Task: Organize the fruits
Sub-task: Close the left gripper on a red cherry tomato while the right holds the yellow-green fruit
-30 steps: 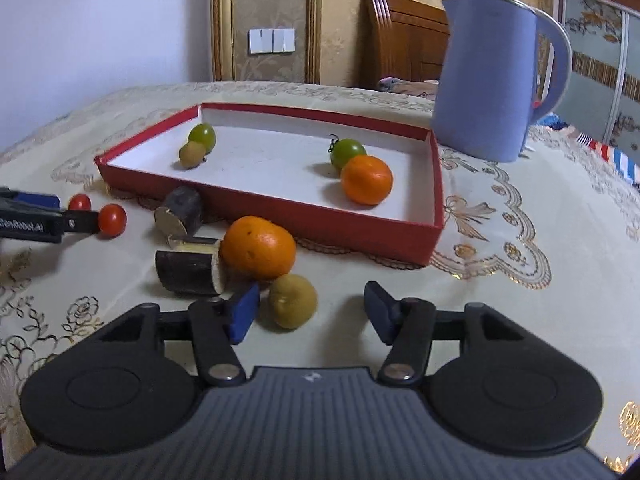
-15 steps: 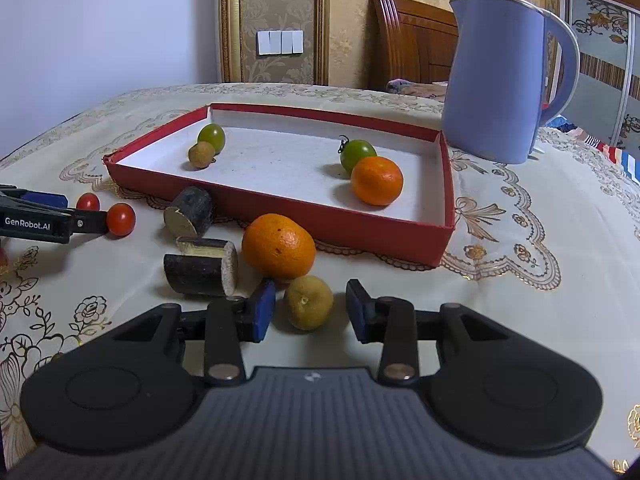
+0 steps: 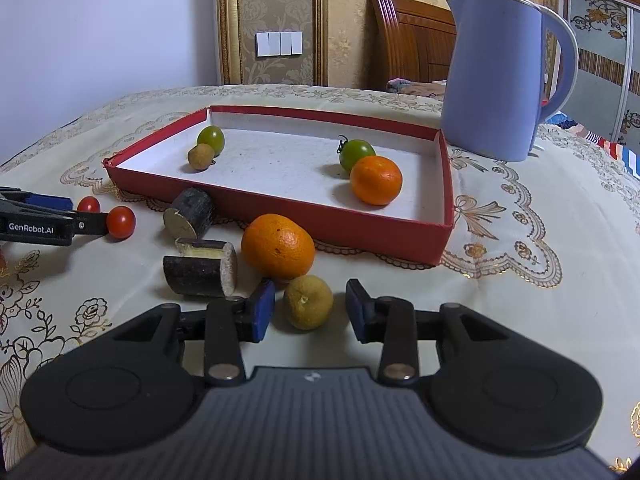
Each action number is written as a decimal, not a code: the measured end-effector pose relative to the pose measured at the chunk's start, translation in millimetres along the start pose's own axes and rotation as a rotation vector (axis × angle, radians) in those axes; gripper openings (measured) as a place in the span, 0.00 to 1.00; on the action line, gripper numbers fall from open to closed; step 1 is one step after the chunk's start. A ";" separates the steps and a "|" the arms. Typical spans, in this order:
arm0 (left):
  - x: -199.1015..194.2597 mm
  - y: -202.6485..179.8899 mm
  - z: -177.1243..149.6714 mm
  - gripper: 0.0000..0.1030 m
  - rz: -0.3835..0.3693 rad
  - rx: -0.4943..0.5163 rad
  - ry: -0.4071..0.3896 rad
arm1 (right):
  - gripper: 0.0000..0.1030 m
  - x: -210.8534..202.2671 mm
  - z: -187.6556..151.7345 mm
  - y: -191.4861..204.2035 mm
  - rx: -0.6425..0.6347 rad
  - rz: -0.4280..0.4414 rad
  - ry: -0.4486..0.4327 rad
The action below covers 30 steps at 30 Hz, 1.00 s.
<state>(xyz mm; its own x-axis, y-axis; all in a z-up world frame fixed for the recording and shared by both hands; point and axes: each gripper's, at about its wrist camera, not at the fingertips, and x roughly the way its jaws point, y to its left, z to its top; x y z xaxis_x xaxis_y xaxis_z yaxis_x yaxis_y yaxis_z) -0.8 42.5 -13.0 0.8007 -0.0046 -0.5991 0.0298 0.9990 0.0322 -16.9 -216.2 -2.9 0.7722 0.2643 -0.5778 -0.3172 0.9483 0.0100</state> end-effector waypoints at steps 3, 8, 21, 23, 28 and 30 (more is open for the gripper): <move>0.2 -1.4 -0.6 0.65 0.000 0.007 0.001 | 0.34 0.0 0.0 0.1 -0.001 -0.001 0.000; 0.4 0.0 -0.8 0.65 -0.008 -0.003 -0.003 | 0.34 0.1 -0.1 -0.1 0.000 0.000 -0.001; -2.3 6.9 -1.8 0.47 -0.025 -0.040 -0.021 | 0.32 -1.0 -0.4 -0.5 0.003 -0.005 -0.004; -2.1 7.5 -1.7 0.46 -0.025 -0.041 -0.021 | 0.32 -1.1 -0.4 0.6 -0.002 -0.010 -0.003; -2.8 8.9 -1.9 0.46 -0.032 -0.047 -0.023 | 0.32 -0.5 -0.3 1.8 -0.011 -0.016 -0.002; -2.8 9.9 -1.9 0.46 -0.036 -0.053 -0.024 | 0.32 -0.5 -0.4 2.9 -0.018 -0.020 -0.002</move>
<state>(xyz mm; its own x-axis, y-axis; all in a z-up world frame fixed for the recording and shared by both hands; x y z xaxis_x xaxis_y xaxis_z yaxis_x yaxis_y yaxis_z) -3.9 52.5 -12.5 0.8135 -0.0414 -0.5801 0.0282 0.9991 -0.0318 -18.5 -213.7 -2.9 0.7795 0.2452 -0.5764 -0.3110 0.9503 -0.0162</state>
